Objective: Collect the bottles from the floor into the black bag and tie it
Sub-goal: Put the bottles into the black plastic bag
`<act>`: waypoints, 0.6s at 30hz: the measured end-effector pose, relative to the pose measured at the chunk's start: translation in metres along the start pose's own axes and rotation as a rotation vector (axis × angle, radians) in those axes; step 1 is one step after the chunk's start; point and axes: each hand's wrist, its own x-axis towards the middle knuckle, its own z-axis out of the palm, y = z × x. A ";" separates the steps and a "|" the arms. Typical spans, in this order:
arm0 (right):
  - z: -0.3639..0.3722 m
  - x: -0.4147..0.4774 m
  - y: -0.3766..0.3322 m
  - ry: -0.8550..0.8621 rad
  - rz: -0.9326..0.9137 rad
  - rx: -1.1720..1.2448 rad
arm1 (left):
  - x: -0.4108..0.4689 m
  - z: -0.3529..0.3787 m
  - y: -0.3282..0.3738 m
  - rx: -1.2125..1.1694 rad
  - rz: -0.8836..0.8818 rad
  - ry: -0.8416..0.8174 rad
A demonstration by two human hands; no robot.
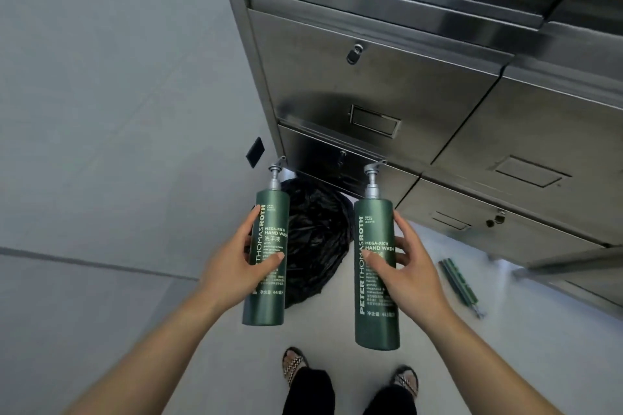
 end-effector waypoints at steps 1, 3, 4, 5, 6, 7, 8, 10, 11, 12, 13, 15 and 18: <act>0.003 0.009 0.002 -0.011 0.005 -0.003 | 0.008 0.002 -0.002 -0.002 -0.010 -0.007; 0.009 0.027 0.009 -0.041 0.009 -0.010 | 0.022 0.008 -0.007 -0.010 -0.028 -0.015; 0.013 0.038 0.014 -0.057 0.011 -0.010 | 0.028 0.011 -0.011 -0.009 -0.037 -0.017; 0.016 0.047 0.018 -0.072 0.018 -0.014 | 0.033 0.015 -0.014 -0.009 -0.052 -0.014; 0.020 0.057 0.023 -0.087 0.020 -0.021 | 0.039 0.020 -0.018 -0.007 -0.065 -0.004; 0.024 0.067 0.029 -0.103 0.015 -0.025 | 0.046 0.026 -0.023 -0.005 -0.074 0.007; 0.028 0.077 0.037 -0.121 0.006 -0.026 | 0.054 0.032 -0.030 -0.007 -0.083 0.007; 0.035 0.095 0.055 -0.145 0.000 -0.029 | 0.072 0.046 -0.047 -0.009 -0.100 -0.009; 0.040 0.104 0.064 -0.150 -0.008 -0.038 | 0.082 0.054 -0.057 -0.001 -0.096 -0.015; 0.044 0.112 0.075 -0.151 -0.016 -0.051 | 0.093 0.062 -0.068 0.011 -0.087 -0.021; 0.049 0.121 0.088 -0.147 -0.013 -0.058 | 0.105 0.070 -0.082 0.022 -0.079 -0.033; 0.060 0.138 0.118 -0.108 0.001 -0.058 | 0.130 0.086 -0.111 0.048 -0.061 -0.065; 0.081 0.163 0.171 -0.052 0.027 -0.069 | 0.165 0.114 -0.162 0.067 -0.049 -0.108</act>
